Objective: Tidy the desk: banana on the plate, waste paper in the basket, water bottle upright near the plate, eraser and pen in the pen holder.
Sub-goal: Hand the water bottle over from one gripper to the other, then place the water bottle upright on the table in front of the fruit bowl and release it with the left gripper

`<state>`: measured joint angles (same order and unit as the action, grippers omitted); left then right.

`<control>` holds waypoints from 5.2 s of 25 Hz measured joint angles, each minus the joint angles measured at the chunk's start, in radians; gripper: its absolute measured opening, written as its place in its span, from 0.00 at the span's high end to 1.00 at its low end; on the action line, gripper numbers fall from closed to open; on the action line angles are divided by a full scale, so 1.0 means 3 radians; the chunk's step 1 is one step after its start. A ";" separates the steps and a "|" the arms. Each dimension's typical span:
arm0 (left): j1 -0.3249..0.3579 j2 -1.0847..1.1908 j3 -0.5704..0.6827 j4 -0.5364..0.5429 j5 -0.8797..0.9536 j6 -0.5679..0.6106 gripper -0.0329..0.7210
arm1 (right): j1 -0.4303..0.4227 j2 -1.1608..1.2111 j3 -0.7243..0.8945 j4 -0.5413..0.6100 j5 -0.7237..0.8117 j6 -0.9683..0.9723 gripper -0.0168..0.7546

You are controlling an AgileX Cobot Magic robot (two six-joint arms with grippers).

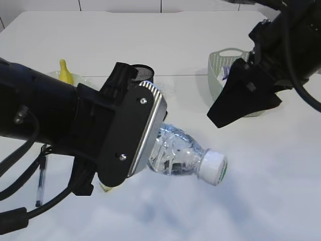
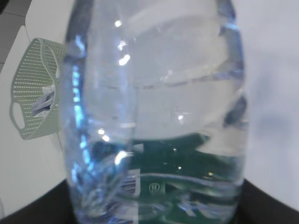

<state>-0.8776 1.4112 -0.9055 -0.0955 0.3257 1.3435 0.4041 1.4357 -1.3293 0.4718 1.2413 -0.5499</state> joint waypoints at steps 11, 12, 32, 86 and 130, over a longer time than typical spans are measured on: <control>0.0260 -0.0158 0.0000 -0.0905 -0.0276 -0.0281 0.41 | -0.0013 0.0000 0.0000 -0.0095 0.0000 0.0034 0.45; 0.0317 -0.0180 0.0000 -0.1032 -0.0286 -0.0289 0.41 | -0.0013 0.0000 0.0000 -0.0095 0.0000 0.0034 0.45; 0.1136 -0.0533 0.0000 -0.3068 -0.0593 -0.0303 0.41 | -0.0013 0.0000 0.0000 -0.0100 0.0000 0.0075 0.45; 0.2281 -0.1238 0.0664 -0.4029 -0.1421 -0.0318 0.41 | -0.0013 0.0000 0.0000 -0.0107 0.0000 0.0098 0.45; 0.2281 -0.1368 0.0664 -0.4029 -0.1530 -0.0262 0.41 | -0.0467 0.0000 0.0407 -0.0377 -0.0144 0.0257 0.45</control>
<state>-0.1934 1.0008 -0.7064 -1.3043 -0.1333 1.2647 0.2641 1.4357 -1.2071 0.3587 1.1982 -0.4728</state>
